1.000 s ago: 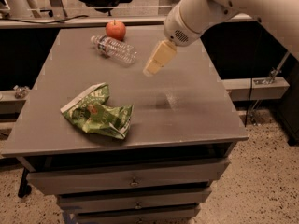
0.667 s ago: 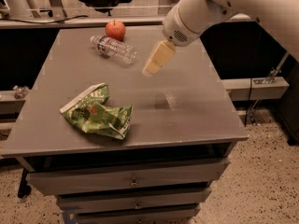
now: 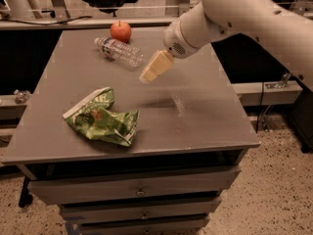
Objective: Pick water bottle
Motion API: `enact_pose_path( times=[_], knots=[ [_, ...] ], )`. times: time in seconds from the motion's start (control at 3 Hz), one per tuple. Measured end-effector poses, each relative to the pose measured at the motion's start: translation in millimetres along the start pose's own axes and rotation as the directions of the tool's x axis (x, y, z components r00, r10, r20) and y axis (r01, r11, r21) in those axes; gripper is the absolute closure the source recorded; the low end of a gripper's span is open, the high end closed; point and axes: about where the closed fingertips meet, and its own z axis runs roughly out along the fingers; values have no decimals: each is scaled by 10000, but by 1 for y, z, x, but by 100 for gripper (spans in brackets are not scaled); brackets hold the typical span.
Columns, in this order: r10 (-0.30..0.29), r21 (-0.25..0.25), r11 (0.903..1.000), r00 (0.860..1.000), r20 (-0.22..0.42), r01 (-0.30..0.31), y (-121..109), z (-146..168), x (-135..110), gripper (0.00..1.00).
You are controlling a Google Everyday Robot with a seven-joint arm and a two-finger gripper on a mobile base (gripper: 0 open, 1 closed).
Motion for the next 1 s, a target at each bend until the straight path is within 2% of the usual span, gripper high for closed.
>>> enact_pose_path(
  times=[0.33, 0.67, 1.0],
  knots=[
    [897, 59, 9959, 9909, 1003, -907, -16, 32, -6, 0],
    [1632, 88, 9857, 9669, 1960, -1682, -32, 56, -20, 0],
    [1994, 196, 9773, 9468, 2524, -2111, -43, 79, -28, 0]
  ],
)
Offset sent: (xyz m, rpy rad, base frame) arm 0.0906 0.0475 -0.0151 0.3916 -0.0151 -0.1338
